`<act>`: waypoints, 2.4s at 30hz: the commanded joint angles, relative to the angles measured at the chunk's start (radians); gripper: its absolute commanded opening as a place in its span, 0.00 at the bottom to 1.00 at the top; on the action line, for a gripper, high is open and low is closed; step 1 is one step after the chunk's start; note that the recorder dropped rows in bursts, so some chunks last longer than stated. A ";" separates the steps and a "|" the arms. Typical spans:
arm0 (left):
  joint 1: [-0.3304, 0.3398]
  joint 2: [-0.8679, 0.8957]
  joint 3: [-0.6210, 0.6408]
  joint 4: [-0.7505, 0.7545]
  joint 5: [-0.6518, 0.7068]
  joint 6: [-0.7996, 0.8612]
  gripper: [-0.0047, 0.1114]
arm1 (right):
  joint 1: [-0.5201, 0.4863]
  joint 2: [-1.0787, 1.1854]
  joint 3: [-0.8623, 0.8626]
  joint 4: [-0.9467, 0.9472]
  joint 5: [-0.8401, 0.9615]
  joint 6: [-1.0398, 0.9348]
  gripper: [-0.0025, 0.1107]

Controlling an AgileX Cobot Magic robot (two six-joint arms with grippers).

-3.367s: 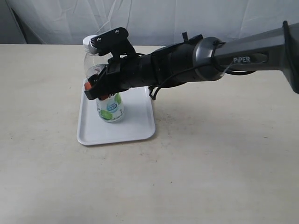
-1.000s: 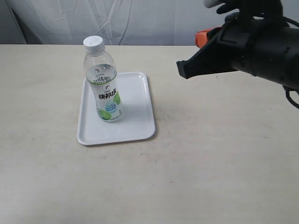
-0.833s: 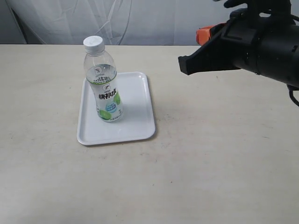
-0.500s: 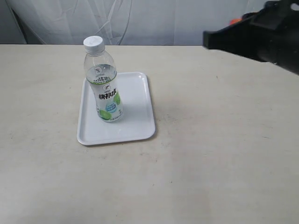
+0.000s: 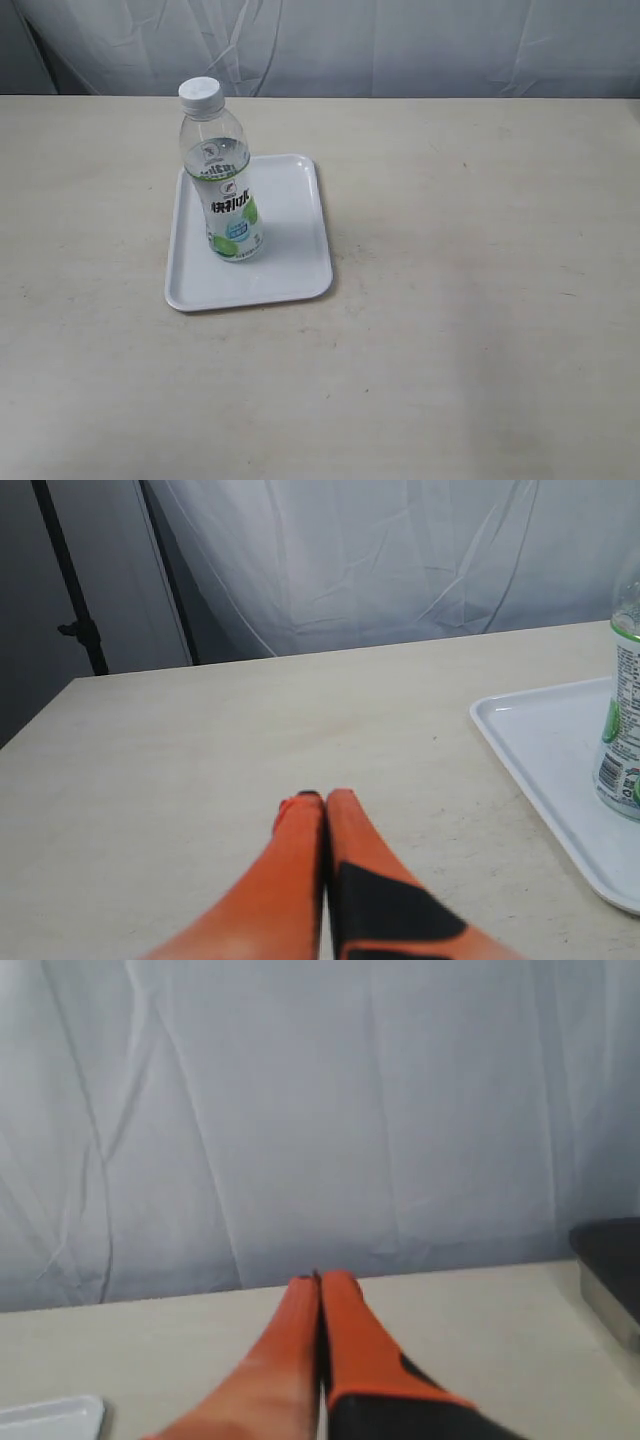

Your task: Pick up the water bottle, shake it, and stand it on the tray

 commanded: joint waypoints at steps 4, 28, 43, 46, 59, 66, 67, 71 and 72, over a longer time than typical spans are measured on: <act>0.000 -0.005 0.002 0.000 -0.007 -0.002 0.04 | -0.002 0.136 0.003 -0.606 0.094 0.508 0.02; 0.000 -0.005 0.002 0.000 -0.007 -0.002 0.04 | -0.005 -0.144 0.262 -1.220 0.461 1.287 0.02; 0.000 -0.005 0.002 0.000 -0.007 -0.002 0.04 | -0.169 -0.202 0.266 -1.399 0.636 1.308 0.02; 0.000 -0.005 0.002 0.000 -0.007 -0.002 0.04 | -0.297 -0.268 0.266 -1.425 0.641 1.308 0.02; 0.000 -0.005 0.002 0.000 -0.007 -0.002 0.04 | -0.795 -0.554 0.301 -1.497 1.039 1.446 0.02; 0.000 -0.005 0.002 0.000 -0.009 -0.001 0.04 | -0.864 -0.646 0.366 -1.486 1.101 1.442 0.02; 0.000 -0.005 0.002 0.000 -0.009 -0.001 0.04 | -0.864 -0.646 0.381 -1.483 1.093 1.440 0.02; 0.000 -0.005 0.002 0.000 -0.009 -0.001 0.04 | -0.864 -0.646 0.444 -1.457 1.059 1.440 0.02; 0.000 -0.005 0.002 0.000 -0.009 -0.001 0.04 | -0.864 -0.646 0.456 -1.450 1.052 1.440 0.02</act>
